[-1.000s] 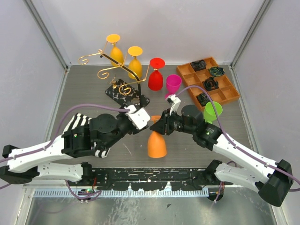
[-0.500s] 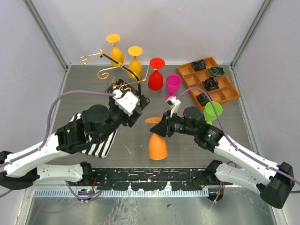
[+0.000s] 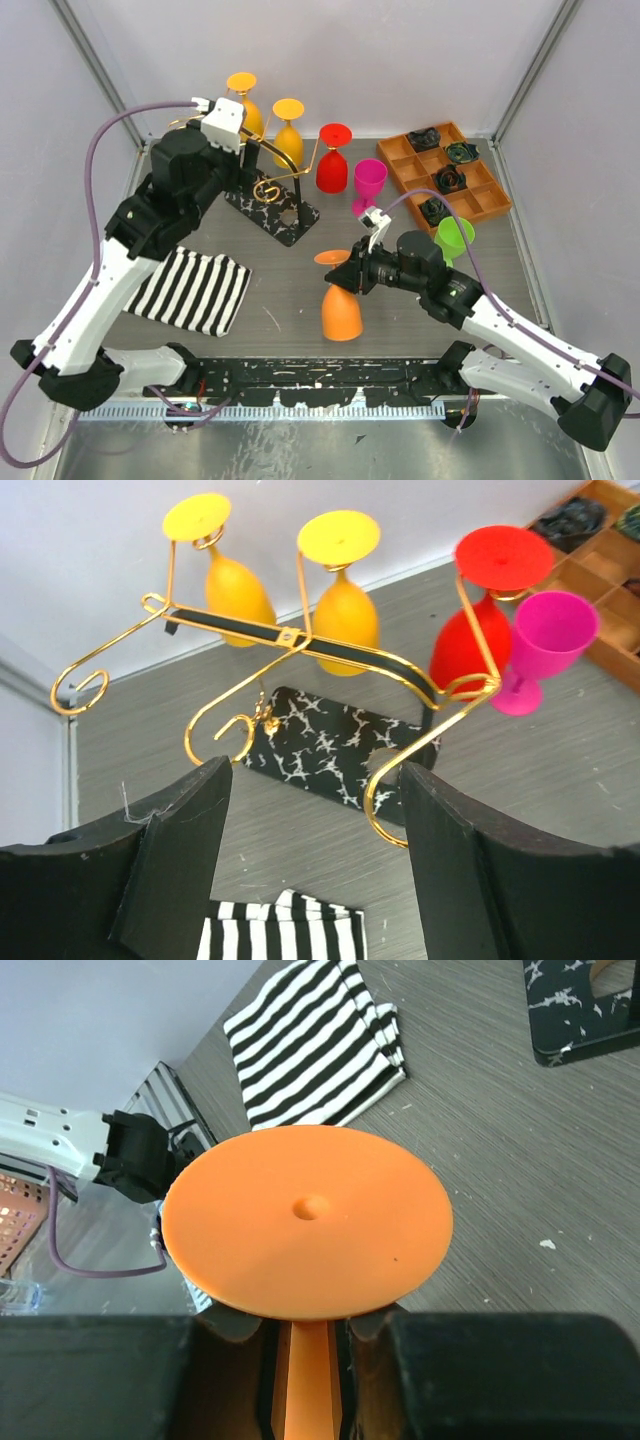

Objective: Place the wine glass upside down on the wine glass rack
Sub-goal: Turn the wine glass upside down at the wine rack.

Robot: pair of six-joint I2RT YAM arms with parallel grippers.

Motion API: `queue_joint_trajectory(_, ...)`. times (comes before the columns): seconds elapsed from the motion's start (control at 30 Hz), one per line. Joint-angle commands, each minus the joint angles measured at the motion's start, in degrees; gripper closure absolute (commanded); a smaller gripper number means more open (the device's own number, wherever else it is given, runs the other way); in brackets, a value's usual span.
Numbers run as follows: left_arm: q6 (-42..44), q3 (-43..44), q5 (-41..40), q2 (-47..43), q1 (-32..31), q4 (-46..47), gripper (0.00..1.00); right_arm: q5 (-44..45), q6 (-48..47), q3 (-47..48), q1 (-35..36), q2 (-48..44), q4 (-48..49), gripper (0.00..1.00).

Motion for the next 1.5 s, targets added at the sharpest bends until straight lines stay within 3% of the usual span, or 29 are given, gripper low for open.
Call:
queue_joint_trajectory(0.0, -1.91, 4.55, 6.89, 4.29, 7.57, -5.43, 0.25, 1.60, -1.23, 0.13, 0.15, -2.26, 0.02, 0.99)
queue_joint_trajectory(0.2, -4.06, 9.82, 20.50, 11.00, 20.24, -10.28, 0.23, 1.48, -1.36, -0.24, 0.15, -2.87, -0.58, 0.99)
queue_joint_trajectory(0.27, -4.85, 10.49, 26.64, 13.10, 23.57, -10.56, 0.16, 1.24, -1.40, -0.33, 0.19, -2.66, -0.69, 0.99)
queue_joint_trajectory(0.5, -5.44, 10.11, 36.09, 17.23, 30.84, -8.15, 0.09, 1.39, -1.80, -0.34, 0.15, -2.93, -2.05, 0.99)
queue_joint_trajectory(0.93, -3.72, 11.71, 41.73, 24.48, 31.68, -7.67, 0.08, 2.58, -2.50, -0.52, 0.18, -4.37, -4.85, 0.99)
queue_joint_trajectory(1.47, -4.91, 7.87, 44.41, 19.84, 30.50, -8.93, 0.06, 6.47, -4.70, -1.28, 0.14, -7.21, -10.44, 0.99)
